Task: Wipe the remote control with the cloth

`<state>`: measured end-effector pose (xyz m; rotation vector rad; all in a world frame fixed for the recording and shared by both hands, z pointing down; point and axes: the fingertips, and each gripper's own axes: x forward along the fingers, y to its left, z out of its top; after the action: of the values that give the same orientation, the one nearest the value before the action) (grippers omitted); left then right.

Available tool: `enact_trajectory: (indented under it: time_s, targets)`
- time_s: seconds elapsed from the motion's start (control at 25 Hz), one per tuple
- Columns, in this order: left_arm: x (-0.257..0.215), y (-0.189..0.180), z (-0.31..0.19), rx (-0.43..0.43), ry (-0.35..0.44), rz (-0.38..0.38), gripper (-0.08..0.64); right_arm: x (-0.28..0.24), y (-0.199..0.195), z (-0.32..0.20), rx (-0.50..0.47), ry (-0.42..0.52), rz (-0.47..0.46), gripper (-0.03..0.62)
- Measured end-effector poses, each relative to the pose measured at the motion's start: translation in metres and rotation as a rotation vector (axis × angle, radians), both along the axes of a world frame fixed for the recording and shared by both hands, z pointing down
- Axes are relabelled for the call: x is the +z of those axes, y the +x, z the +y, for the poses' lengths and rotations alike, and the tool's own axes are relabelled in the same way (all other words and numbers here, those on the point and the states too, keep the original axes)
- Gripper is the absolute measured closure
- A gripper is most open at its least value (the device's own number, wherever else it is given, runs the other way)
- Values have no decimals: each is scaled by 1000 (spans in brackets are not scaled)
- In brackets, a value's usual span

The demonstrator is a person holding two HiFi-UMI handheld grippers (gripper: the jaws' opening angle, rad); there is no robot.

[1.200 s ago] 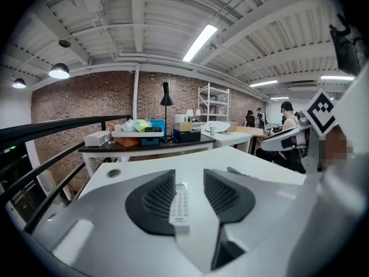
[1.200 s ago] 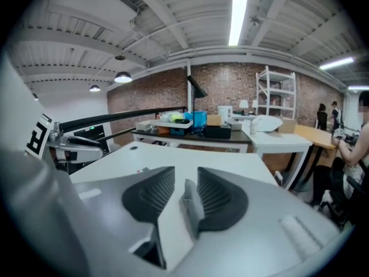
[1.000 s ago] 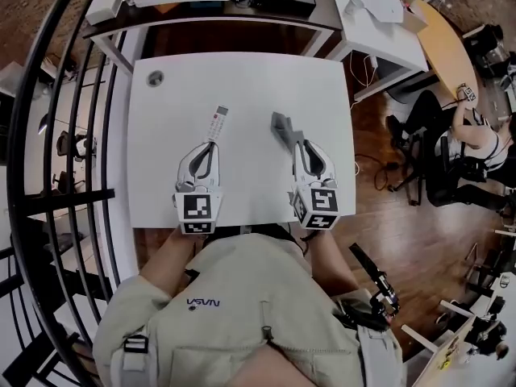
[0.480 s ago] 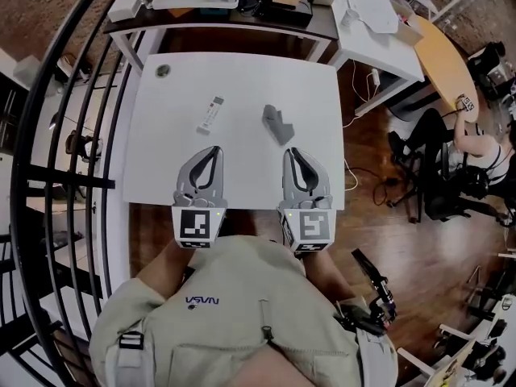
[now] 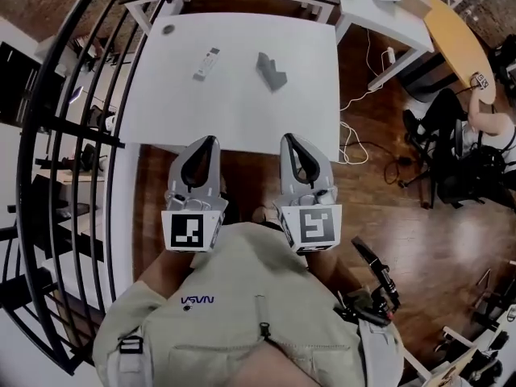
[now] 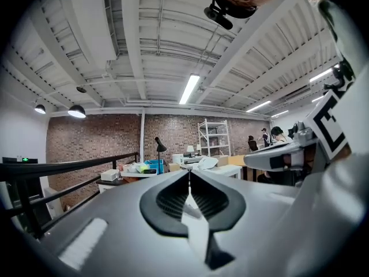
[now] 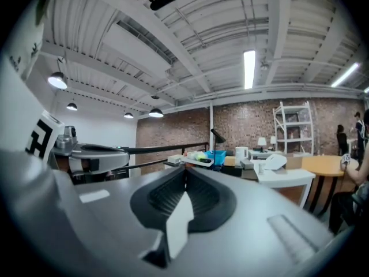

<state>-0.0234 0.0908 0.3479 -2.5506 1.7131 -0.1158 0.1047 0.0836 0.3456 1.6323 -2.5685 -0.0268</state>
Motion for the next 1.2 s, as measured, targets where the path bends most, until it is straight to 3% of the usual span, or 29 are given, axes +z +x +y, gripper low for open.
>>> enact_trajectory:
  time_s: [0.2, 0.4, 0.8, 1.2]
  targets:
    - [-17, -1, 49, -1, 46, -19, 546, -12, 0, 44, -17, 30, -23, 588]
    - [-54, 0, 91, 16, 57, 40, 546, -41, -11, 90, -5, 53, -37, 588]
    - [-40, -41, 160, 130, 6, 69, 548, -33, -60, 177, 100, 16, -20, 588]
    - [-19, -39, 177, 94, -6, 29, 554, -5, -51, 196, 93, -31, -43, 588]
